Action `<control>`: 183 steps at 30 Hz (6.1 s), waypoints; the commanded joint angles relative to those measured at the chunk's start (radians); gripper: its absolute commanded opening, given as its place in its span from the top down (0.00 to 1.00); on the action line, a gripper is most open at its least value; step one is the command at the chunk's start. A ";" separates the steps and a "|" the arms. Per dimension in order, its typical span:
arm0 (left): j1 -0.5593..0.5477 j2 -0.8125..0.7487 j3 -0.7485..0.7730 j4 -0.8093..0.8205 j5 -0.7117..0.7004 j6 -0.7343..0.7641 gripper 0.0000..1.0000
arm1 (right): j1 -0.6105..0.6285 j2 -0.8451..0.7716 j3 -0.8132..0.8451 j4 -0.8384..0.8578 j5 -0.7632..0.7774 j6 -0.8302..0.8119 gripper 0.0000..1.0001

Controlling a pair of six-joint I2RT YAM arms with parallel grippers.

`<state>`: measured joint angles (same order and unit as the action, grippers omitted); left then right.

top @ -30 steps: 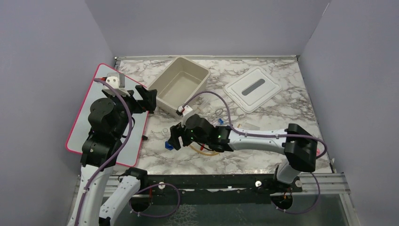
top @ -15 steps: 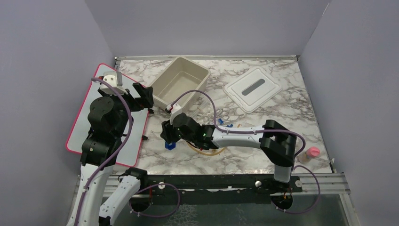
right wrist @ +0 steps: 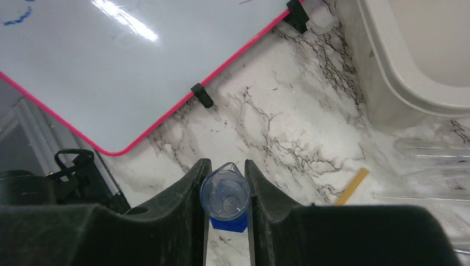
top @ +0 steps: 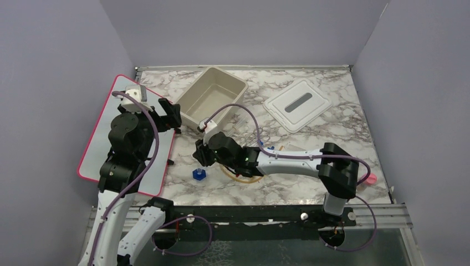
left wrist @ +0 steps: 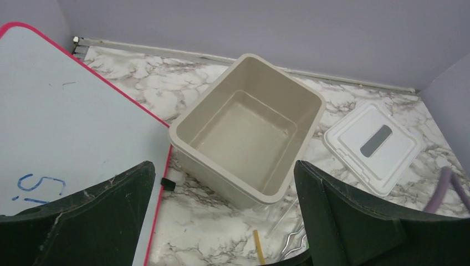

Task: Organize the chemistry lab equipment

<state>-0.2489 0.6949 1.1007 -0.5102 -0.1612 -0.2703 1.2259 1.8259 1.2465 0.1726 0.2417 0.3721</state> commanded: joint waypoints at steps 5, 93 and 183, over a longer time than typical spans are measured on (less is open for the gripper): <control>0.002 0.002 -0.100 0.052 0.257 -0.031 0.01 | -0.164 -0.276 -0.144 0.020 -0.291 0.091 0.70; -0.053 0.849 0.348 -0.068 0.462 0.421 0.76 | -0.585 -0.702 -0.266 -0.292 -0.283 0.323 0.27; -0.046 0.321 -0.103 0.281 0.365 0.165 0.05 | -0.444 -0.058 -0.097 -0.610 -0.201 0.166 0.67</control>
<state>-0.2905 1.0599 1.0573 -0.3634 0.1734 -0.0944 0.7708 1.7344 1.1179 -0.3889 -0.0074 0.5301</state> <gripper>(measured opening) 0.934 0.366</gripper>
